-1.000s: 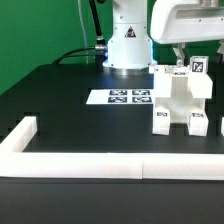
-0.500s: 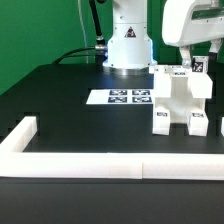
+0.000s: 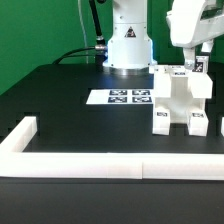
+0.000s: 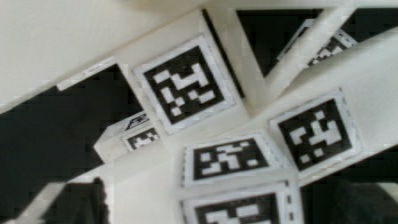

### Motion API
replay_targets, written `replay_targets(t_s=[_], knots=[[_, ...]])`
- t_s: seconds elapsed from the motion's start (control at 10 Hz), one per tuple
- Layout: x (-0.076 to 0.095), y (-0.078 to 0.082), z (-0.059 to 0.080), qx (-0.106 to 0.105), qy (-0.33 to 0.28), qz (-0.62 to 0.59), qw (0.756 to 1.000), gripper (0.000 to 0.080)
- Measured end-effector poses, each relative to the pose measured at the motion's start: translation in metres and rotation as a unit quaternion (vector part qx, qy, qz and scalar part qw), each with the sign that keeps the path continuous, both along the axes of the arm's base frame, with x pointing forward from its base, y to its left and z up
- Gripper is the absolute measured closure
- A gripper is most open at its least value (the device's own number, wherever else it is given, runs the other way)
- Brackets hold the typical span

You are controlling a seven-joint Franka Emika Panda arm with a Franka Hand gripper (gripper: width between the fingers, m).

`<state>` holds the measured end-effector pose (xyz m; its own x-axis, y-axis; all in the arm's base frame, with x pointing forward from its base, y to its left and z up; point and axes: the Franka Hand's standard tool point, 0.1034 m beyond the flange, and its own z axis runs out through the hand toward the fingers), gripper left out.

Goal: Assemble chair

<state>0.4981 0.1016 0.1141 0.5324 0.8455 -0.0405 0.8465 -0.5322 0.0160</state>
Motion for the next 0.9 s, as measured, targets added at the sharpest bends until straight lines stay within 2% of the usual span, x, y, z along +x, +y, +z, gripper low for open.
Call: replay_targets(t_s=[0.2,0.3,0.4,0.7,0.9], knots=[[0.0000,-0.0002,-0.0001,0.000,0.000,-0.001,1.000,0.0439],[0.0001,-0.0003,0.0000,0.000,0.000,-0.001,1.000,0.0439],[0.0001,-0.0003,0.0000,0.000,0.000,-0.003,1.000,0.0513],[0.0000,-0.0002,-0.0001,0.000,-0.002,-0.052,0.999,0.0513],[0.0000,-0.0001,-0.0002,0.000,-0.005,-0.125,0.992,0.0513]])
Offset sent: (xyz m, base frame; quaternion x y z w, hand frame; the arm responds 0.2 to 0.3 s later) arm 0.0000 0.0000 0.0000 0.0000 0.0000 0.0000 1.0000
